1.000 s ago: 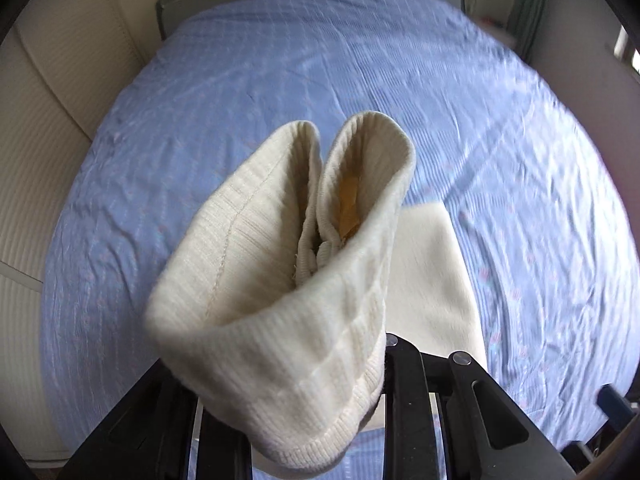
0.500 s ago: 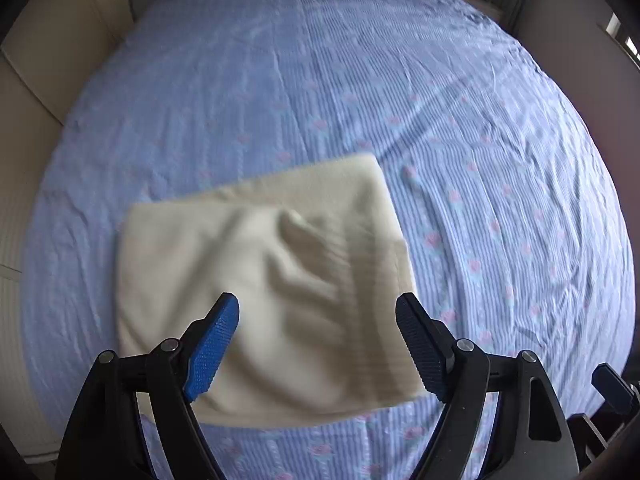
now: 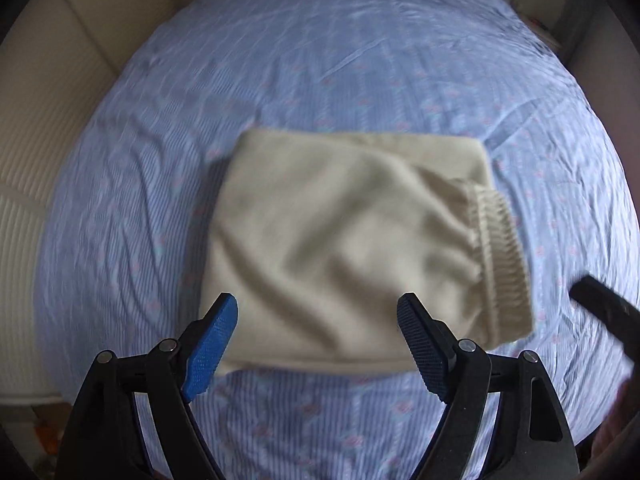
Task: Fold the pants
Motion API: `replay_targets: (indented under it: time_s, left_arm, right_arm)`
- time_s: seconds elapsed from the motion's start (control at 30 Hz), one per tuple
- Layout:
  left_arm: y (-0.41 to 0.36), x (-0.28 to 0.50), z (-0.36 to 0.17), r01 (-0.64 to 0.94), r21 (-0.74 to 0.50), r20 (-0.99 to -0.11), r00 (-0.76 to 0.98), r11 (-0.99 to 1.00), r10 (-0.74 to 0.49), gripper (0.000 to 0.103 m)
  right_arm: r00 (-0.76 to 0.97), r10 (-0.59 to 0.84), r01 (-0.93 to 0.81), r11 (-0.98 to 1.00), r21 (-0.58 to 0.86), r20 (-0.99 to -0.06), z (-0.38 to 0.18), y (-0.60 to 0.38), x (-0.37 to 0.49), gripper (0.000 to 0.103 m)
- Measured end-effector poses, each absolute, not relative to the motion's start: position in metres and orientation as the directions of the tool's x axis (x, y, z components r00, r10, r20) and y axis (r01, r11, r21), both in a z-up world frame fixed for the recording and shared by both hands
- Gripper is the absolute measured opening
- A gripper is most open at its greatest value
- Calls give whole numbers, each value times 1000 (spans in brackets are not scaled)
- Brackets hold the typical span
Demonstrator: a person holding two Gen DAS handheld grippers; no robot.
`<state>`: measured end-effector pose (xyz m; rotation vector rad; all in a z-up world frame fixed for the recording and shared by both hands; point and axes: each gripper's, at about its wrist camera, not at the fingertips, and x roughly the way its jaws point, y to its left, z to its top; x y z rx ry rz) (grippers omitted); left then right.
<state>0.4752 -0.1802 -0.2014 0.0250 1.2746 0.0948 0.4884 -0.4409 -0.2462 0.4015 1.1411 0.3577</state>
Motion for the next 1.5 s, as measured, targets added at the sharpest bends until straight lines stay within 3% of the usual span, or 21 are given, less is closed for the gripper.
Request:
replay_targets:
  time_s: [0.37, 0.4, 0.43, 0.53, 0.67, 0.77, 0.9, 1.13, 1.27, 1.5]
  left_arm:
    - [-140, 462, -237, -131, 17, -975, 219, 991, 45, 82]
    - [-139, 463, -238, -128, 15, -976, 214, 992, 42, 82]
    - [-137, 463, -238, -126, 13, -977, 212, 992, 40, 82]
    - [-132, 466, -238, -129, 5, -977, 213, 992, 32, 82]
    - [-126, 471, -237, -149, -14, -972, 234, 989, 21, 82]
    - [-126, 475, -239, -152, -21, -973, 230, 988, 15, 82]
    - [-132, 475, -240, -142, -17, -972, 232, 990, 16, 82]
    - [-140, 473, -245, -141, -37, -976, 216, 989, -6, 82]
    - [-149, 472, -246, -125, -28, -978, 210, 992, -1, 82]
    - [-158, 461, -237, -117, -23, -974, 225, 993, 4, 82]
  right_arm:
    - [170, 547, 76, 822, 564, -820, -332, -413, 558, 50]
    - [166, 567, 82, 807, 584, -807, -335, -412, 560, 44]
    - [160, 585, 74, 796, 600, -795, -336, -409, 562, 30]
    - [204, 567, -40, 819, 572, -798, -312, -394, 568, 21]
    - [317, 595, -286, 802, 524, -738, -253, -373, 568, 20]
    - [313, 555, -359, 821, 445, -771, -254, -372, 571, 20]
    - [189, 439, -284, 881, 379, -878, -301, -384, 567, 29]
    - [276, 465, -164, 885, 436, -841, -276, -409, 515, 31]
    - [232, 327, -122, 944, 307, -916, -306, -410, 496, 31]
    - [223, 268, -45, 963, 264, -937, -314, -430, 489, 31]
